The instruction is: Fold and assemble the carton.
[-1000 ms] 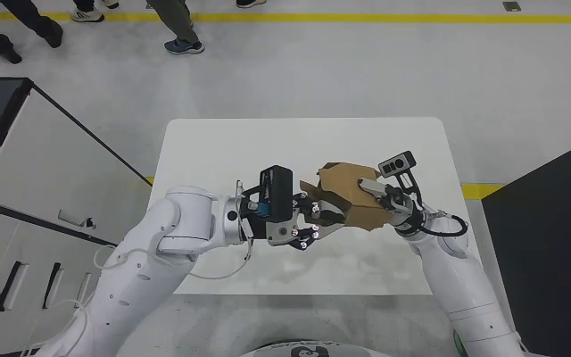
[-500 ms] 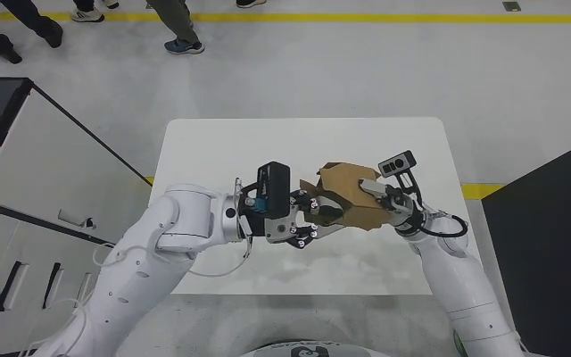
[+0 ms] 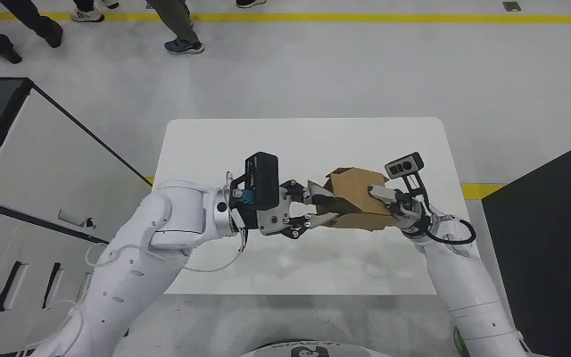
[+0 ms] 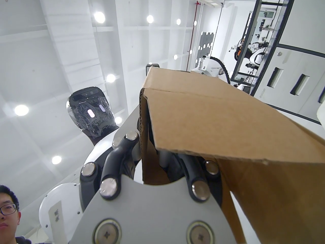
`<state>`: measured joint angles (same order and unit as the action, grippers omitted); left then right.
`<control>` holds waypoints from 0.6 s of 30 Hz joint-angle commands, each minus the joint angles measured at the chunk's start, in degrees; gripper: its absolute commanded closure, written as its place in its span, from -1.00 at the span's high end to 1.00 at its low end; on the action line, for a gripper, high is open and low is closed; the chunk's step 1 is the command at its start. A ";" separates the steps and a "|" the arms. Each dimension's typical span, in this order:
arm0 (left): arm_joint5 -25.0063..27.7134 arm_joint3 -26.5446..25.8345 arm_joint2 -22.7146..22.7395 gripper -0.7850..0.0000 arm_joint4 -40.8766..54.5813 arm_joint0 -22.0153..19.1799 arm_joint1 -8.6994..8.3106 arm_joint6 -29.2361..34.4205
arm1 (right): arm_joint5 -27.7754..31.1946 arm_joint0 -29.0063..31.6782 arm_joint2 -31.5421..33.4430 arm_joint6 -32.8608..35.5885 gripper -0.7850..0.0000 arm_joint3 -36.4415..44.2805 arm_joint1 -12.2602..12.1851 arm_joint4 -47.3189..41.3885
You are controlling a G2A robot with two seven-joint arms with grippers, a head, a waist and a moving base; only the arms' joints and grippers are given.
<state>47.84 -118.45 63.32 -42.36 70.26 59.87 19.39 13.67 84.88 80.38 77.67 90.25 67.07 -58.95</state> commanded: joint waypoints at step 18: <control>0.04 0.30 4.43 -1.00 -0.59 1.18 -0.56 -2.08 | 0.70 0.25 1.01 2.22 -1.00 -0.77 0.08 -3.16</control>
<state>48.07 -118.16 67.80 -42.95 71.34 59.30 17.36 14.37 85.13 81.39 79.89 89.48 67.15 -62.10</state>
